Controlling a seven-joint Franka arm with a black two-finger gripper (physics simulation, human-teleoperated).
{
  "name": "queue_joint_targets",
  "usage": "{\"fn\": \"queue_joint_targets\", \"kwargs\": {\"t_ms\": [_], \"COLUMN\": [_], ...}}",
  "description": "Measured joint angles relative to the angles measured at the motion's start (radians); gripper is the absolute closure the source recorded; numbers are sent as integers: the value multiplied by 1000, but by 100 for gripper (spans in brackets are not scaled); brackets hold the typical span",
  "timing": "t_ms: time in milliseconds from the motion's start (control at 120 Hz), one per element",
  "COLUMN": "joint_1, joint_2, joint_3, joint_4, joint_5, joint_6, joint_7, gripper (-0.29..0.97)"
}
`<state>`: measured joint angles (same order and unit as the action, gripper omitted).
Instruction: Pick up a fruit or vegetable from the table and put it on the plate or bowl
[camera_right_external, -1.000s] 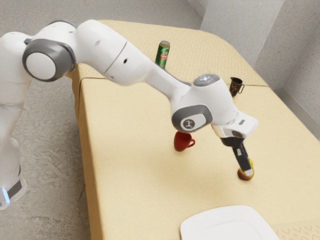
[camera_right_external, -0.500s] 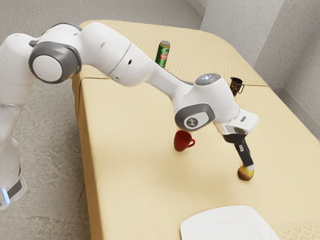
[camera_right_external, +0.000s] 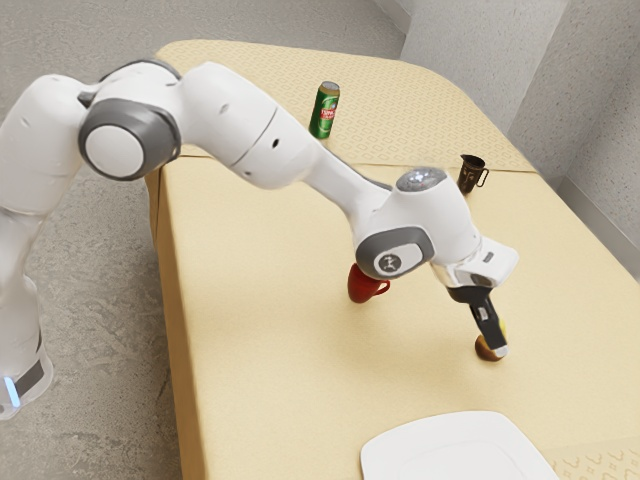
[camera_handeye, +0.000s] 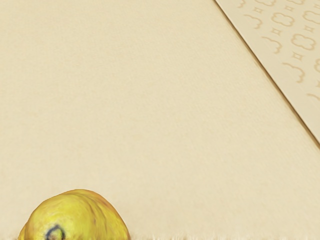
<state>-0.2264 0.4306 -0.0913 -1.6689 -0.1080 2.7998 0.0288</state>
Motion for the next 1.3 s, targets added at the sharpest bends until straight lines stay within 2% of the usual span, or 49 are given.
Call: {"fn": "queue_joint_targets", "kwargs": {"t_ms": [542,725,858,933,1092,1175,1300], "joint_1": [4,28,47,57,71,75,74], "joint_2": [80,119,146,157,178,179,163], "joint_3": [-27,-44,-61,-74,-82,-86,-88], "joint_4": [73,94,104,109,117,117,117], "joint_5": [-2,-2,-3,-6,-12,-11,-9], "joint_6": [42,48,57,61,66,69,72], "joint_7": [-1,-1,-1,-1,-1,-3,-7], "gripper": [0,-2,0,7,34,41,43]}}
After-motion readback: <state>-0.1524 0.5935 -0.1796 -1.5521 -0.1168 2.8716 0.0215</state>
